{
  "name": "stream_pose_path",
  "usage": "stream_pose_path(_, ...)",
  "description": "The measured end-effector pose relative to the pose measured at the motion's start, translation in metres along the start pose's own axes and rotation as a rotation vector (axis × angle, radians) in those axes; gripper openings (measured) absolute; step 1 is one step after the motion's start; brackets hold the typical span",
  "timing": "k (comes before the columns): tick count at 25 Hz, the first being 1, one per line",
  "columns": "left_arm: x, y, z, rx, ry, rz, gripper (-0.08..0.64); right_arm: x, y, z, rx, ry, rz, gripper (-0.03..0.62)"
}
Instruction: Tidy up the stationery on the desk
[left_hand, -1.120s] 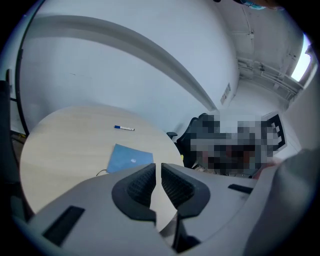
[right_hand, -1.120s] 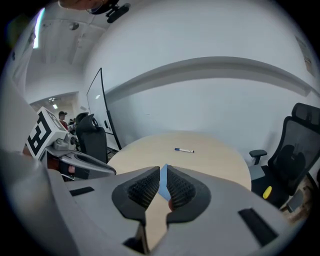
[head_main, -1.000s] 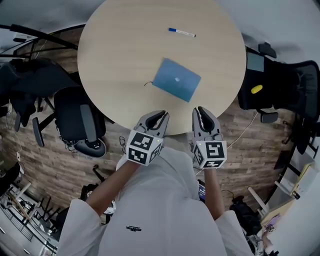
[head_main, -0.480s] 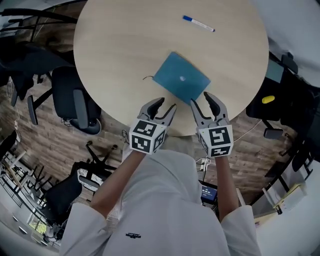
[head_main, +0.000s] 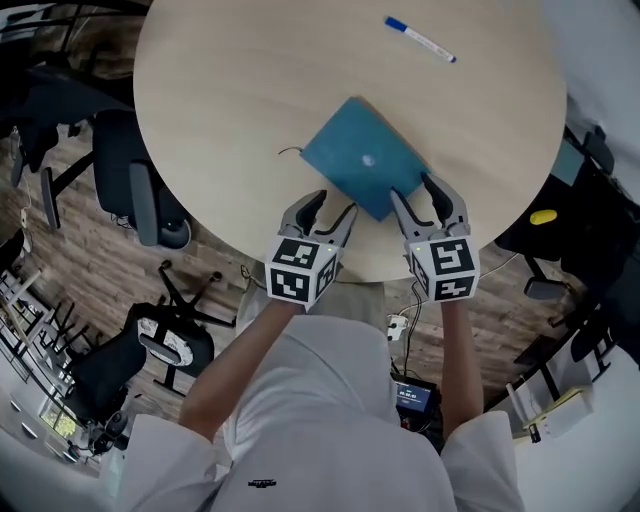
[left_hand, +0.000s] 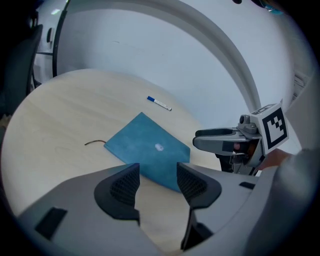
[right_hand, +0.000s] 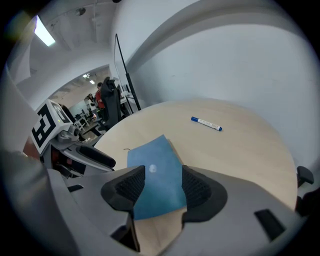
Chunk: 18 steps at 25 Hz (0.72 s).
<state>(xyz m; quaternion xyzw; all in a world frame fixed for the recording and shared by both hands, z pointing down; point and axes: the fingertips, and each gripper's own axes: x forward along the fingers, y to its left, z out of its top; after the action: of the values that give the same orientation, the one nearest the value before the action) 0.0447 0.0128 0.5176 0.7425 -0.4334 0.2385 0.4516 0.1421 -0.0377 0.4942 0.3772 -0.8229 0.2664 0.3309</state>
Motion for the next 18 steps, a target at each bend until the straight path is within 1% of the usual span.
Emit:
stream_pose_path(8,0.023,0.019,-0.008,-0.065,0.000,0.040,0.232,0.035,-0.027,-0.023,-0.029,0.084,0.015,0.258)
stream_pose_path(12,0.033,0.023,-0.007,-0.055,-0.010,0.049,0.232,0.045,-0.028,-0.032,-0.019,0.111,0.052,0.258)
stream_pose_path(18,0.041,0.027,-0.006,-0.037,-0.009,0.062,0.232,0.052,-0.034,-0.041,-0.051,0.139,0.025,0.259)
